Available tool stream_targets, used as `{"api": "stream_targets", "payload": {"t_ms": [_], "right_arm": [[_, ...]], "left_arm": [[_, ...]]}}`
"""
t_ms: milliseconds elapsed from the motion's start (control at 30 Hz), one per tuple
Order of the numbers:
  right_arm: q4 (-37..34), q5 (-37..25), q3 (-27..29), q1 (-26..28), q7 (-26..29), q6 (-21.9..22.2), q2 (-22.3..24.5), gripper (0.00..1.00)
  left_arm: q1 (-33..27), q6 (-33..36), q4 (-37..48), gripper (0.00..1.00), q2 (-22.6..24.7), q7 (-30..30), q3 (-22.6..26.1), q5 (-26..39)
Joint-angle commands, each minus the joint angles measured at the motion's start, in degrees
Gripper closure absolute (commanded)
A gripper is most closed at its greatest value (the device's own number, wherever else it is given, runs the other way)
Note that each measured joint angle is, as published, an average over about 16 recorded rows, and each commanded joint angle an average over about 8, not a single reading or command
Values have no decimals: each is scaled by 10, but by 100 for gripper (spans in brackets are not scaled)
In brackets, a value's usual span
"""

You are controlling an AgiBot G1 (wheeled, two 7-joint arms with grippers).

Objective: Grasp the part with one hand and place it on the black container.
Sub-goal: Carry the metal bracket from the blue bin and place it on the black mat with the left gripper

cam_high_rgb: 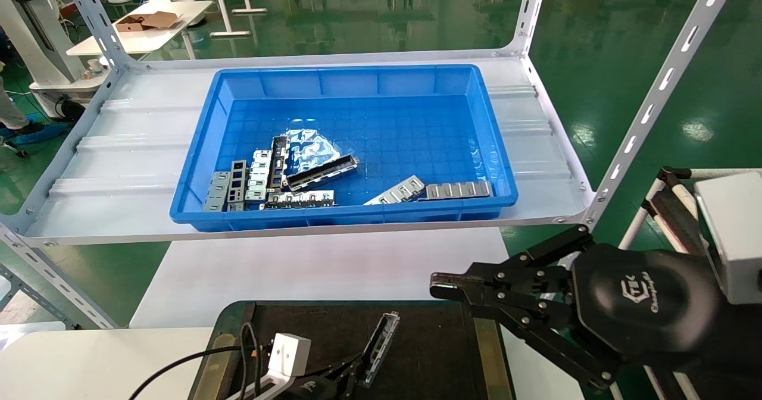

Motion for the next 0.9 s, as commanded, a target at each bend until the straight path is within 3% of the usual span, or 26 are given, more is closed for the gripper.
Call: {"api": "stream_targets", "payload": {"t_ms": [33, 467, 900], "right_arm": [[0, 0, 0, 0, 0, 0, 0, 100], [0, 0, 0, 0, 0, 0, 0, 100], [0, 0, 0, 0, 0, 0, 0, 100]], "left_arm": [[6, -35, 0, 100, 17, 1, -3, 0], [11, -164, 8, 100, 93, 2, -1, -4], [9, -236, 15, 100, 136, 0, 7, -20]]}}
